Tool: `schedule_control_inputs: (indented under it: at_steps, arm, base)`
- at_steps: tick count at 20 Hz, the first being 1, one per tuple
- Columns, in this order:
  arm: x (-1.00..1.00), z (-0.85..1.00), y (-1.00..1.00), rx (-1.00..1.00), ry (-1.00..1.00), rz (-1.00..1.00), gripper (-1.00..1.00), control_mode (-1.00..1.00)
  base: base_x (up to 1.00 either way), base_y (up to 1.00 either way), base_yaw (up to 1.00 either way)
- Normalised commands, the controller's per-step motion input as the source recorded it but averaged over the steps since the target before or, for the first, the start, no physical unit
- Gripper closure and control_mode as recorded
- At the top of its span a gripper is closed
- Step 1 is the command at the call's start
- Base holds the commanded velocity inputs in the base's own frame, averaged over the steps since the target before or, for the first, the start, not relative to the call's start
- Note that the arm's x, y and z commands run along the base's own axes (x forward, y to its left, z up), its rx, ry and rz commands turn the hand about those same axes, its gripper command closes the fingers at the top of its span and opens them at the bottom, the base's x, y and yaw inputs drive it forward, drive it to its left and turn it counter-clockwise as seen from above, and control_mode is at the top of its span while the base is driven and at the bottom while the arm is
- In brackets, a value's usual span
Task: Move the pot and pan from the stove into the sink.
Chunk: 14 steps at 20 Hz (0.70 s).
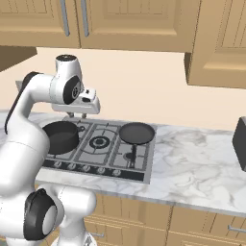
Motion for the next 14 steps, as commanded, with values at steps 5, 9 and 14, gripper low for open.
schedule_control_inputs:
  at_steps: [5, 9, 14]
  arm:
    - [-0.07, -0.04, 0.11, 0.00, 0.01, 0.00, -1.00, -1.00]
    - [-0.19, -0.08, 0.30, 0.00, 0.02, 0.00, -1.00, -1.00]
    - [-0.27, -0.13, 0.25, 0.00, 0.00, 0.00, -1.00, -1.00]
  base:
    - [0.00, 0.00, 0.00]
    - [0.00, 0.00, 0.00]
    - [0.00, 0.00, 0.00]
